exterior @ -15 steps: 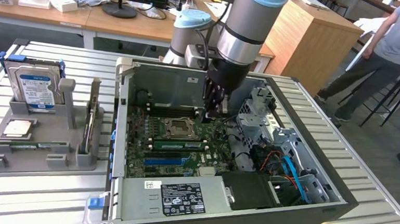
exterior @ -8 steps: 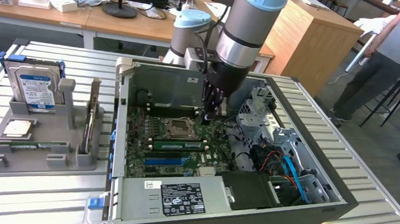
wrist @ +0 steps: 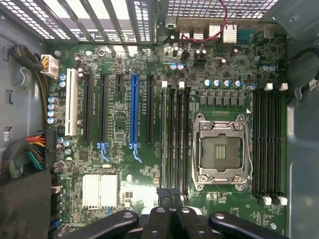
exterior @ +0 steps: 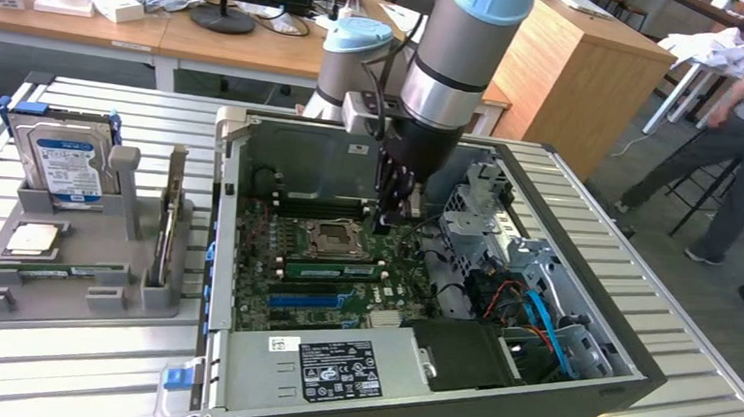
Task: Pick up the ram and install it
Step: 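Press down the ram until it locks into place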
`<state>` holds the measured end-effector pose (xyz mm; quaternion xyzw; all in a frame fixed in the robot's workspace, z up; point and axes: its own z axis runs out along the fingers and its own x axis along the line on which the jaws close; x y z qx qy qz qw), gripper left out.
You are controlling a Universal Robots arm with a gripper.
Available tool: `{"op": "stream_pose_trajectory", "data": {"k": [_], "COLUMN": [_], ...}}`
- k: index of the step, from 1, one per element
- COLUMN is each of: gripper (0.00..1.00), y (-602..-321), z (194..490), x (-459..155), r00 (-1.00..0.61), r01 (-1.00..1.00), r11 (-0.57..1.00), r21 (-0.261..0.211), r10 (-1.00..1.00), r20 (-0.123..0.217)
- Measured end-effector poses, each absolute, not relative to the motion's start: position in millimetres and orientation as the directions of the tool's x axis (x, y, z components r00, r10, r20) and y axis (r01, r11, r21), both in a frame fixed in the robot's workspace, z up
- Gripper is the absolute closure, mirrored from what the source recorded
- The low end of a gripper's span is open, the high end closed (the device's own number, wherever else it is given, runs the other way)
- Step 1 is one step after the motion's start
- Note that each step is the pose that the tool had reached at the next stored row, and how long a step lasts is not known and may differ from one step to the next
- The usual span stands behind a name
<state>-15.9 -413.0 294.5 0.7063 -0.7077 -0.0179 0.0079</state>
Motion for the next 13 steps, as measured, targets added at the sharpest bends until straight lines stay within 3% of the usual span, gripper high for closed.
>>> {"op": "stream_pose_trajectory", "data": {"k": [13], "gripper": [0.9], "y": [-413], "z": [292], "x": [-2], "r00": [-0.002], "r01": [-0.999], "r11": [0.002], "r21": [0.037], "r10": [-1.0], "r20": [-0.014]}}
